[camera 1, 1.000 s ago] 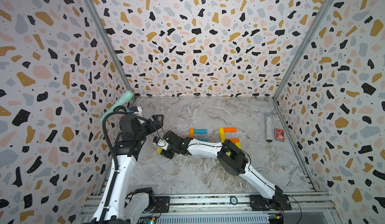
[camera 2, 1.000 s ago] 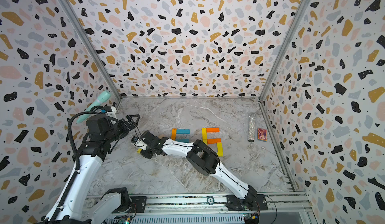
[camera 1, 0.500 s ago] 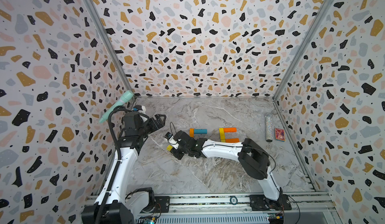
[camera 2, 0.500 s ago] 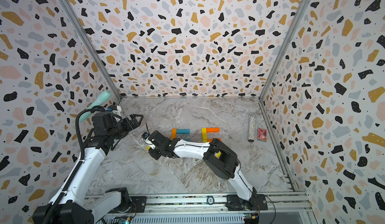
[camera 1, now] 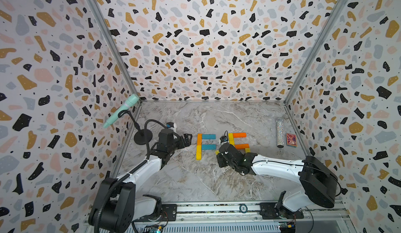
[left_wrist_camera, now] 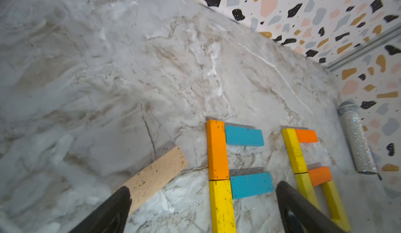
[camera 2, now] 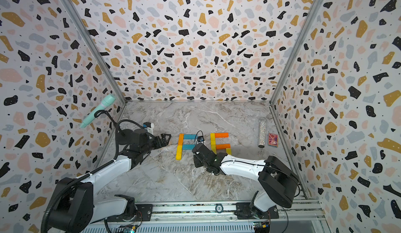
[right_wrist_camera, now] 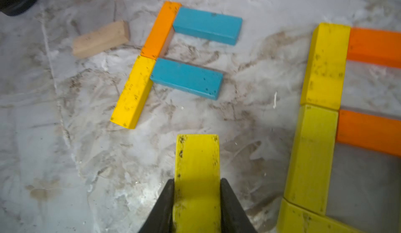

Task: Assemble the number 6 with building blocks
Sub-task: Assemble the building block at the center of the board.

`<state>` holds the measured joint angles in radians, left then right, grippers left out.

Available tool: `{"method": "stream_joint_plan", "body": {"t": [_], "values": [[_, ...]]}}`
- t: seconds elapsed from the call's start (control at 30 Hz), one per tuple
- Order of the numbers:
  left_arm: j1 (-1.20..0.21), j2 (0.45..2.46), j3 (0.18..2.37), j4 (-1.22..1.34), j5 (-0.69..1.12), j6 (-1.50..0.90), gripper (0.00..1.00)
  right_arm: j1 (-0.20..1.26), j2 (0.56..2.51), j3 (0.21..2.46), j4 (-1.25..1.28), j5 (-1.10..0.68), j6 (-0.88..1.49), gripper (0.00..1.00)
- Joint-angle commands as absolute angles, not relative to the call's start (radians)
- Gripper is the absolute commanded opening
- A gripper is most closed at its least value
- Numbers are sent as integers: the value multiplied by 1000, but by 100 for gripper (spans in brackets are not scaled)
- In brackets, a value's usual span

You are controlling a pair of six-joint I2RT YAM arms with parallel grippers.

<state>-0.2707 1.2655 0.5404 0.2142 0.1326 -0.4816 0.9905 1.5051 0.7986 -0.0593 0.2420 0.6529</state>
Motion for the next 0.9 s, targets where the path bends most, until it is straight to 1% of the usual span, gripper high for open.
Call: {"method": "stream_joint_plan", "body": {"t": [0.0, 0.13, 0.3, 0.5, 0.57, 0.63, 0.73, 0.8, 0.87], "values": [[-296, 1283, 479, 435, 40, -456, 99, 995, 1507, 793, -4, 264, 737, 23], [-296, 1305, 466, 443, 11, -445, 99, 993, 1570, 813, 12, 271, 748, 23], [-296, 1325, 458, 453, 16, -448, 99, 994, 1652, 861, 14, 279, 761, 23], [-296, 1307, 457, 442, 10, -439, 100, 990, 1716, 900, 15, 290, 777, 23], [-296, 1302, 460, 435, 4, -437, 99, 987, 1728, 905, 18, 281, 780, 28], [-296, 1297, 463, 425, 2, -435, 99, 983, 1732, 911, 20, 267, 774, 39], [-296, 1290, 465, 419, 2, -436, 100, 983, 1716, 911, 36, 240, 756, 53], [-296, 1289, 469, 409, 2, -435, 100, 985, 1689, 907, 37, 224, 746, 58], [-296, 1286, 471, 402, 0, -434, 99, 988, 1644, 889, 37, 202, 737, 59]]}}
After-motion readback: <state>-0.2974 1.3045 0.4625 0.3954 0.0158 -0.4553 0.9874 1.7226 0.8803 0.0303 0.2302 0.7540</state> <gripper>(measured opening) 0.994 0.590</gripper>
